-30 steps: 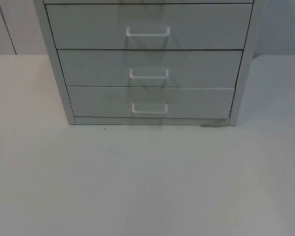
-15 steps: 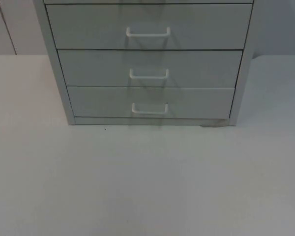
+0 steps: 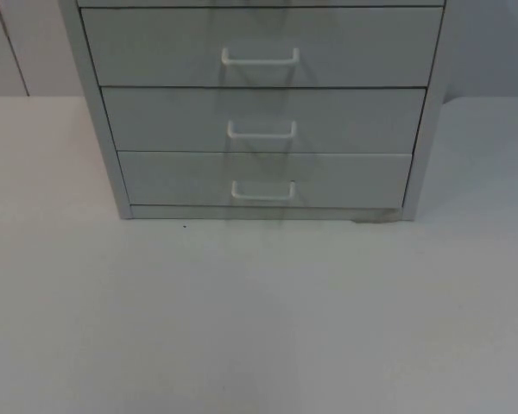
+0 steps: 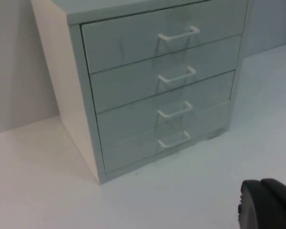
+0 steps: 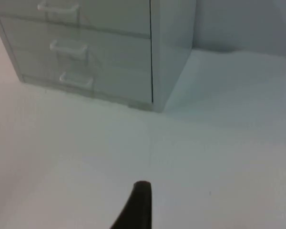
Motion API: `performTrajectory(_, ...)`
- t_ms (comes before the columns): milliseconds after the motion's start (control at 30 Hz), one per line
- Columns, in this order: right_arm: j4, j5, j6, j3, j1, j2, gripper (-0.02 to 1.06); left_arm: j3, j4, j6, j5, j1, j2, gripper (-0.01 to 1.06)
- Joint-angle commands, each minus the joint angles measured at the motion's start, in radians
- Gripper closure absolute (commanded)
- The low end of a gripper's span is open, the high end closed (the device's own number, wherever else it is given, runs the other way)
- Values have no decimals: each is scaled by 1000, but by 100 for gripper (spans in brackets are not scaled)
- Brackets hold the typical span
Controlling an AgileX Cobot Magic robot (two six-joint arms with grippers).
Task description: Open the drawer with the left hand, place the block into the drawer with the right hand, then close the drawer with the left hand.
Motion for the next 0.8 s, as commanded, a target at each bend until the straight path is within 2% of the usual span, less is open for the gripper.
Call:
performTrajectory(0,-16,33,-13,15,0,-5,23,4,-4,-8,51,3,-4,105)
performTrajectory(767,-16,25,-13,27,0,-5,23,4,-11,-25,73,3,-4,105)
